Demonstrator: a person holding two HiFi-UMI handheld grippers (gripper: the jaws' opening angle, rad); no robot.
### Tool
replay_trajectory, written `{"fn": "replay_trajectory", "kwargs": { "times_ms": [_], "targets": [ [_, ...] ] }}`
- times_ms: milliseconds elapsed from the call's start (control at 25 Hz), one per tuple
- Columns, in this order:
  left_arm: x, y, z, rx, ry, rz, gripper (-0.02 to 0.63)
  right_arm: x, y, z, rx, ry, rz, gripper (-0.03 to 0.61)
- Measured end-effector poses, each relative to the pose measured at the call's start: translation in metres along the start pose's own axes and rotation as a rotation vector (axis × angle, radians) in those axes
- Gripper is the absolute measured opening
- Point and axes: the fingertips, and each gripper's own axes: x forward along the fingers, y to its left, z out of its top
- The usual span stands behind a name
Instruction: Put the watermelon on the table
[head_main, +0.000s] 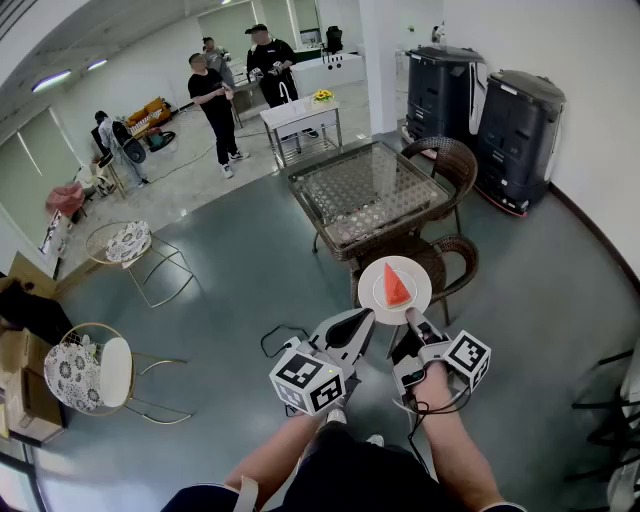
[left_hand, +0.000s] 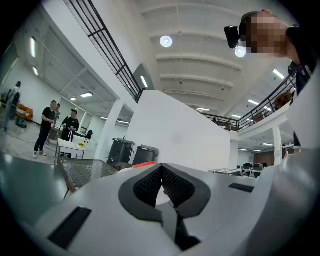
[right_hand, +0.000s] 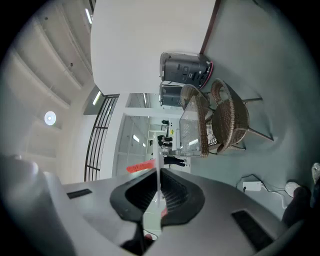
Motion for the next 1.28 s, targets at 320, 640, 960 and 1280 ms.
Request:
{"fn": "replay_trajectory", "kwargs": {
  "times_ms": [320, 640, 960, 1280],
  "targets": [
    [-0.003, 0.001, -0.001, -0.004, 0.002, 0.001, 0.005, 0.002, -0.002, -0.005, 0.021, 0.002, 0.006, 0.012],
    [-0.006, 0.005, 0.001, -0.001, 0.004, 0.014, 0.005, 0.008, 0.000, -0.008, 0.022, 0.009, 0.006, 0.012],
    [-0.006, 0.018, -0.007, -0.016, 0.012, 0.047, 0.005, 0.017, -0.005, -0.002, 0.022, 0.018, 0.000, 0.012],
    [0.017, 0.051, -0.014, -0.037, 0.021, 0.058, 0.005, 0.051, -0.013, 0.017, 0.020, 0.016, -0.008, 0.012]
  ]
}}
